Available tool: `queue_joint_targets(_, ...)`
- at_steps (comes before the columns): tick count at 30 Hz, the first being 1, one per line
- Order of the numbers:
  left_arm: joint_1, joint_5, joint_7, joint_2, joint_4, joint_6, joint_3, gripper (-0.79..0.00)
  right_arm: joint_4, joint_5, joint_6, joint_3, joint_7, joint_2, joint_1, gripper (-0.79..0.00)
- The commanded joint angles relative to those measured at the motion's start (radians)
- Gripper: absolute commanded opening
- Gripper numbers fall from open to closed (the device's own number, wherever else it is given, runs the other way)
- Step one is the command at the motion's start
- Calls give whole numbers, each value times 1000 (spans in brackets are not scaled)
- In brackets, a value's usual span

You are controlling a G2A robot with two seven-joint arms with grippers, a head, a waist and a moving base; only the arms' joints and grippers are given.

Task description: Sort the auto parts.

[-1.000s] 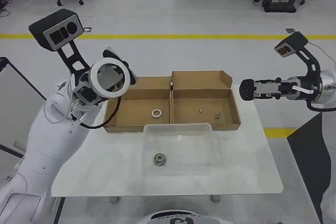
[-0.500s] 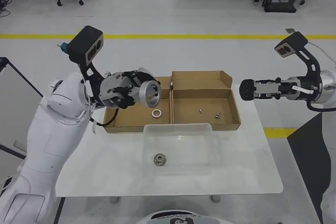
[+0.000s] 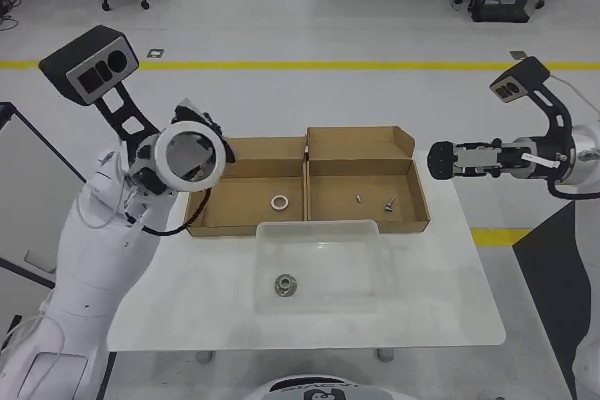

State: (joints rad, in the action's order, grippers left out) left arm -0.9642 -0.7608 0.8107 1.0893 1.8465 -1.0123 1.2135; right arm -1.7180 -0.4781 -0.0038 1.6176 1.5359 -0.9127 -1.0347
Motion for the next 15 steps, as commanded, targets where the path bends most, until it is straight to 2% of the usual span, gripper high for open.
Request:
queue_joint_targets(1,-3,-27,-3,8,3,0,8,-785,0,0,0,0,0,0,0,0)
queue_joint_targets(3,-6,-27,-3,15,2,0,13,-785,0,0,0,0,0,0,0,0)
queue_joint_targets(10,-22,161,-3,20,-43,0,37,-785,0,0,0,0,0,0,0,0)
queue_joint_targets(15,-20,386,-3,7,-81,0,45,-785,0,0,0,0,0,0,0,0)
